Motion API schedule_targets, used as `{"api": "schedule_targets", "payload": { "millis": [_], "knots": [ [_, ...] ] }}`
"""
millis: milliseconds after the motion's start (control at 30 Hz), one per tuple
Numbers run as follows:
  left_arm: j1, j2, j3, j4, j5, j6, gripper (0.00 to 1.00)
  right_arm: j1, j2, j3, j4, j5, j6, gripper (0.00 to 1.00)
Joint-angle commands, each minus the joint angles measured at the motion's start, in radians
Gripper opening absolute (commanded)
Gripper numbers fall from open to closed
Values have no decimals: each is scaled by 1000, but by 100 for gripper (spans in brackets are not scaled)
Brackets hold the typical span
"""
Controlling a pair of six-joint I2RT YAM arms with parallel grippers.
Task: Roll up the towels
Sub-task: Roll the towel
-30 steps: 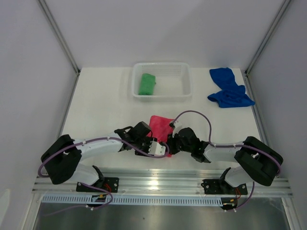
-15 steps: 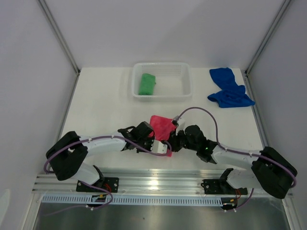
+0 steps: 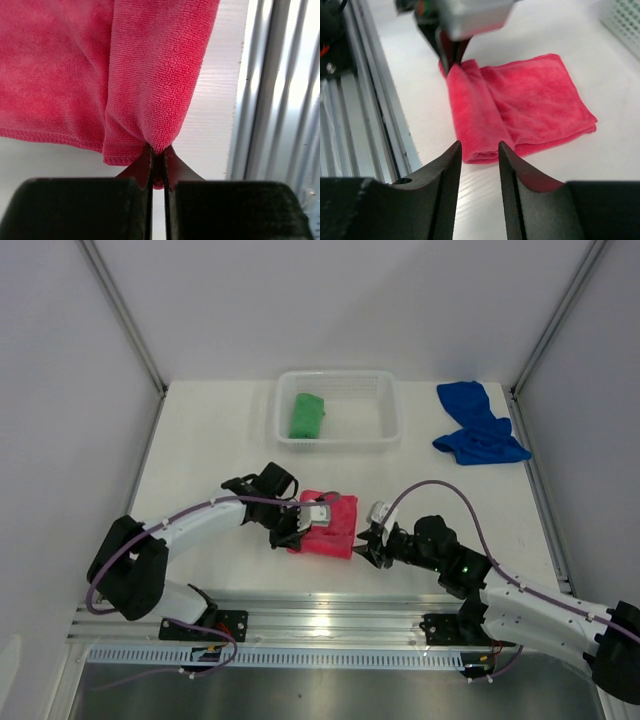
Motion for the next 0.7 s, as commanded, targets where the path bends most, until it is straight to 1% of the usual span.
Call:
{"api": "schedule_targets", "payload": {
  "millis": [0,33,100,133,233,367,500,667],
  "knots": [
    [36,5,65,-128,186,-13,1,70,42,-9,-34,-18,-201,40],
    [39,19,79,-145,196,-10,1,116,65,-5,-11,-7,-220,41],
    [51,57,97,-153,206,-7,1,142,135,11,28,-1,-248,42],
    [54,70,101,-160,207,-4,1,147,155,14,72,-1,-249,43],
    [56,94,107,-162,193,13,1,147,229,23,120,5,-277,46],
    [57,105,113,-165,176,28,1,138,293,38,140,-14,-291,48],
    [56,114,117,-171,180,42,1,135,300,47,138,10,-295,48],
    [57,130,119,-176,181,45,1,127,205,60,101,5,-278,49]
  ]
}}
